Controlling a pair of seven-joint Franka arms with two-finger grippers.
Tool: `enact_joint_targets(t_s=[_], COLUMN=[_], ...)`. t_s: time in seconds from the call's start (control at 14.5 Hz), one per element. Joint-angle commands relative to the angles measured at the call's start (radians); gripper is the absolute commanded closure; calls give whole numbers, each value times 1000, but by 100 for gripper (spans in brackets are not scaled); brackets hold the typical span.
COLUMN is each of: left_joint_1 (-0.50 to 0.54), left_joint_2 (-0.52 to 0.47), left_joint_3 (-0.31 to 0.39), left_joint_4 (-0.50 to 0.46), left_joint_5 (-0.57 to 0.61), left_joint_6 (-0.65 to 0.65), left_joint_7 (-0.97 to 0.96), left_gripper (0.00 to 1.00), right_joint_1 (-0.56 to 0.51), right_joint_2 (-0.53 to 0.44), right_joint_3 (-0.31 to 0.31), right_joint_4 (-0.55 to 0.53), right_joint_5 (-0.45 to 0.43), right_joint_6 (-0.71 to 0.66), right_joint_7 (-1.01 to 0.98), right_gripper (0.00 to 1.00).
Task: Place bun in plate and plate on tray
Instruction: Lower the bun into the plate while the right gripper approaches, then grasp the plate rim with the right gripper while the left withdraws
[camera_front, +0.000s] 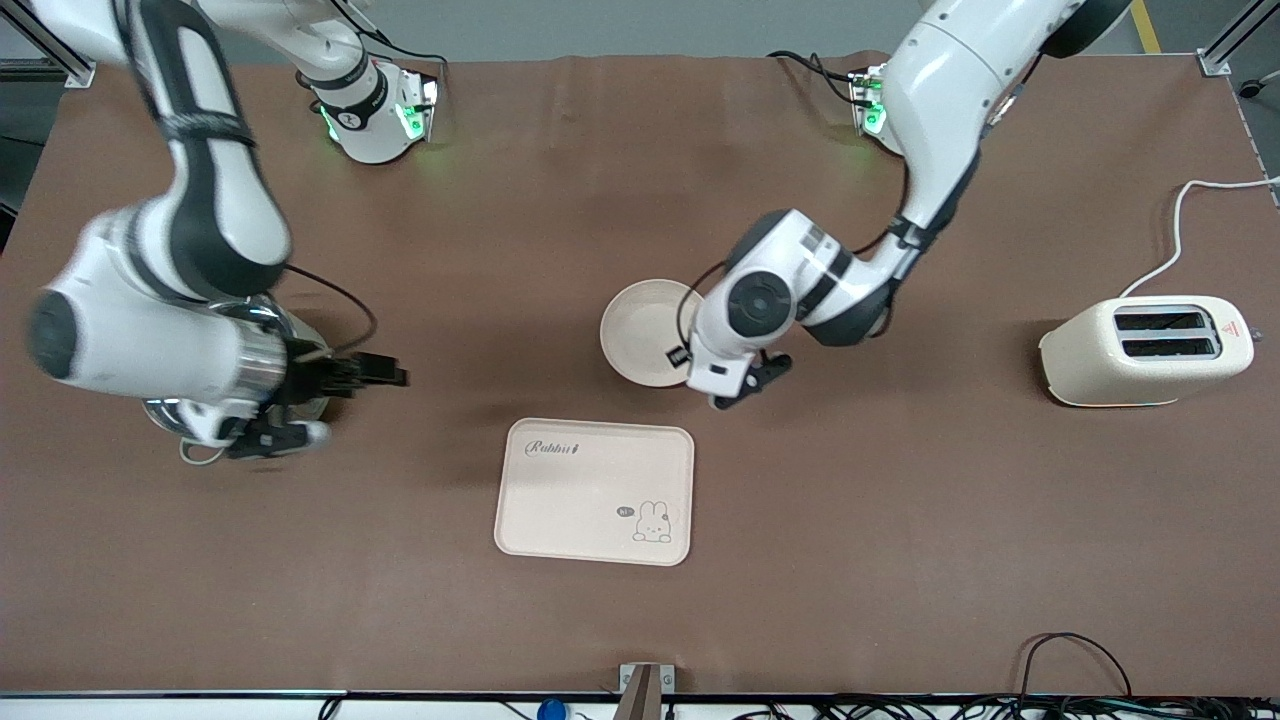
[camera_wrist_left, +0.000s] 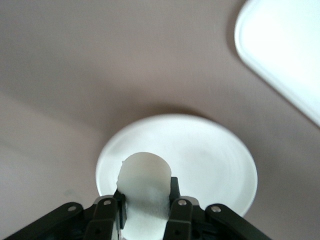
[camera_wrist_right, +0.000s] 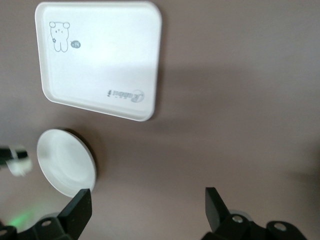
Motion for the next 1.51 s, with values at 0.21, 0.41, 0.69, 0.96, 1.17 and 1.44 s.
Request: enact_joint_targets(t_s=[0.21,0.41,0.69,0.96,1.17,1.44], left_joint_1=[-86,-80,-63,16,97,238], left_joint_2=[51,38,-47,-125,-211,-301], left_joint_3=[8,11,18,18,18,20], left_joint_4=[-1,2,33,146,166,169], left_joint_5=[9,19,34,71,94,134], left_joint_6=[103,101,10,-168,-241,-302], left_joint_7=[-98,-93,-90,-52,101,434], left_gripper=[27,0,0,0,0,0], right_joint_1=[86,193,284,381,424,445], right_joint_2=[27,47,79,132,149,149], right_joint_3=[-9,-9,-9,-9,-9,-9], right_joint_4=[-171,-237,-296,-297,-299,-314], right_joint_5=[105,210,298,389,409,413], right_joint_6=[173,301,438,519,525,527], right_joint_7=[27,27,27,28,27,28], right_gripper=[0,0,0,0,13,30])
